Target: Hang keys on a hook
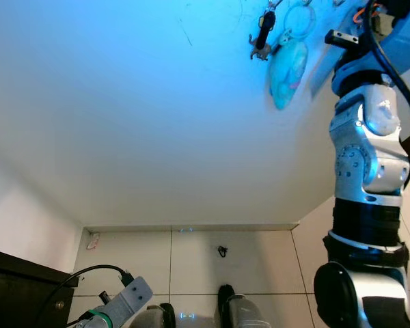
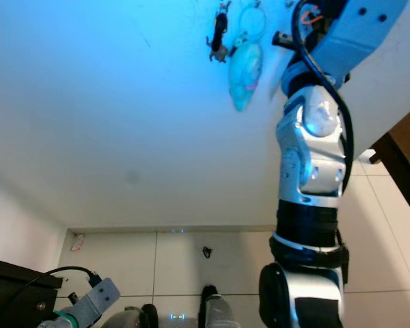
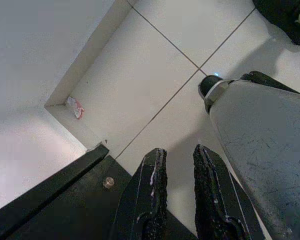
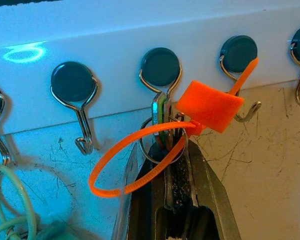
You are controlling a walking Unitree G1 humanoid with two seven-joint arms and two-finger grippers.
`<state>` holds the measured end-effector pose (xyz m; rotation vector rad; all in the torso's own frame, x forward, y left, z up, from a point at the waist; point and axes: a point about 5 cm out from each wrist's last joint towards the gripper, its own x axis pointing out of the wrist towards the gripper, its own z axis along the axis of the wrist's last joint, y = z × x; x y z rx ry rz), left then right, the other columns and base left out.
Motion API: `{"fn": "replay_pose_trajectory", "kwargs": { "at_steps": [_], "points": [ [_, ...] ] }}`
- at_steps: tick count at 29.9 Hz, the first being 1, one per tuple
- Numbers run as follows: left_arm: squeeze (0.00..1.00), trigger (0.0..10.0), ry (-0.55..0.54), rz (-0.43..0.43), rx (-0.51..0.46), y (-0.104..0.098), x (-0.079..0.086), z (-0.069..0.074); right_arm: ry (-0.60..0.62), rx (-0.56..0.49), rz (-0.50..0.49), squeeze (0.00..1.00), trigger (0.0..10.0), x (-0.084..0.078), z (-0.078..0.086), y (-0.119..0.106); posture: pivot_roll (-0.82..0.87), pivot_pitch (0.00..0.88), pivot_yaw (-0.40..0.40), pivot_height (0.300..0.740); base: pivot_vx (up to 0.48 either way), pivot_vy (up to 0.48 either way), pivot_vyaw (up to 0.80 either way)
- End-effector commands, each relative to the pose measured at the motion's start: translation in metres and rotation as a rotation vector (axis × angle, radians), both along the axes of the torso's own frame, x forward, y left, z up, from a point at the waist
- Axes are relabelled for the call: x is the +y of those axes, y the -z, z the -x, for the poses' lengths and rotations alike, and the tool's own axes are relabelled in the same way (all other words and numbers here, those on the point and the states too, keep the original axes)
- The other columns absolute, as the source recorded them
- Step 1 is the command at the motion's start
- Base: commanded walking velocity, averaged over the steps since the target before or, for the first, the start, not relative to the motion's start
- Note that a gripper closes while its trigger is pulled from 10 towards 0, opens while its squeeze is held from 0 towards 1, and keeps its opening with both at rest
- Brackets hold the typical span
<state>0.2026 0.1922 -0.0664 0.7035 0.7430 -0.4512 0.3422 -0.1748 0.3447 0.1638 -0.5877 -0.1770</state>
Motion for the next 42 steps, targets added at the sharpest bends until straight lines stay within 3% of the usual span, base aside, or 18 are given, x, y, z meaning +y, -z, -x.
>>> {"fn": "replay_pose_trajectory", "kwargs": {
  "at_steps": [1,2,4,6,7,8,9,11,16,21,22,23,24,25,26,32,37,42],
  "points": [
    [0.00,10.0,0.013,-0.014,0.049,0.007,0.000,0.012,0.033,0.052,-0.019,0.00,10.0,-0.007,-0.003,0.006,-0.15,0.198,0.051,0.740,0.000,0.000,0.00],
    [0.00,10.0,0.013,-0.014,0.049,0.007,0.000,0.012,0.033,0.052,-0.019,0.00,10.0,-0.007,-0.003,0.006,-0.15,0.198,0.051,0.740,0.000,0.000,0.00],
    [0.00,10.0,0.011,-0.013,0.047,0.008,0.000,0.013,0.024,0.120,0.108,0.00,10.0,0.000,-0.003,0.022,-0.15,0.199,0.050,0.740,0.000,0.000,0.00],
    [0.00,10.0,0.011,-0.013,0.047,0.008,0.000,0.013,0.024,0.120,0.108,0.00,10.0,0.000,-0.003,0.022,-0.15,0.199,0.050,0.740,0.000,0.000,0.00],
    [0.00,10.0,0.010,-0.015,0.049,0.008,0.000,0.014,0.025,0.160,0.173,0.00,10.0,0.002,-0.002,0.033,-0.15,0.200,0.050,0.740,0.000,0.000,0.00],
    [0.00,10.0,0.010,-0.015,0.049,0.008,0.000,0.014,0.025,0.160,0.173,0.00,10.0,0.002,-0.002,0.033,-0.15,0.200,0.050,0.740,0.000,0.000,0.00],
    [0.00,10.0,0.012,-0.023,0.054,0.009,0.001,0.016,0.080,0.209,0.238,0.00,10.0,-0.009,0.007,0.049,-0.16,0.203,0.055,0.740,0.000,0.000,0.00],
    [0.00,10.0,0.014,-0.026,0.055,0.009,0.001,0.017,0.100,0.217,0.243,0.00,10.0,-0.013,0.011,0.053,-0.16,0.203,0.055,0.740,0.000,0.000,0.00],
    [0.00,10.0,0.034,-0.034,0.056,0.009,0.001,0.016,0.144,0.204,0.151,0.00,10.0,-0.032,0.017,0.049,-0.17,0.201,0.066,0.740,0.000,0.000,0.00],
    [0.00,10.0,0.047,-0.037,0.051,0.008,0.000,0.014,0.115,0.115,0.271,0.00,10.0,-0.031,0.022,0.033,-0.17,0.199,0.071,0.740,0.000,0.000,0.00],
    [0.00,10.0,0.049,-0.038,0.046,0.008,0.000,0.013,0.158,0.017,0.563,0.00,10.0,-0.023,0.032,0.015,-0.17,0.199,0.070,0.740,0.000,0.000,0.00],
    [0.00,10.0,0.049,-0.038,0.046,0.008,0.000,0.013,0.158,0.017,0.563,0.00,10.0,-0.023,0.032,0.015,-0.17,0.199,0.070,0.740,0.000,0.000,0.00],
    [0.00,10.0,0.049,-0.039,0.044,0.008,0.000,0.013,0.200,-0.018,0.676,0.00,10.0,-0.022,0.036,0.009,-0.17,0.199,0.070,0.740,0.000,0.000,0.00],
    [0.00,10.0,0.049,-0.039,0.044,0.008,0.000,0.013,0.200,-0.018,0.676,0.00,10.0,-0.022,0.036,0.009,-0.17,0.199,0.070,0.740,0.000,0.000,0.00],
    [0.00,10.0,0.050,-0.041,0.044,0.008,0.000,0.014,0.268,-0.044,0.770,0.00,10.0,-0.023,0.039,0.004,-0.17,0.200,0.069,0.740,0.000,0.000,0.00],
    [0.00,10.0,0.052,-0.046,0.053,0.009,0.001,0.017,0.477,-0.122,0.795,0.00,10.0,-0.037,0.050,-0.010,-0.17,0.204,0.070,0.740,0.000,0.000,0.00],
    [0.00,10.0,0.051,-0.046,0.056,0.009,0.000,0.015,0.674,-0.249,0.784,0.00,10.0,-0.045,0.064,-0.028,-0.16,0.207,0.070,0.740,0.000,0.000,0.00],
    [0.00,10.0,0.047,-0.046,0.054,0.008,0.001,0.014,0.786,-0.239,0.801,0.00,10.0,-0.055,0.066,-0.031,-0.16,0.208,0.073,0.740,0.000,0.000,0.00]
  ]
}}
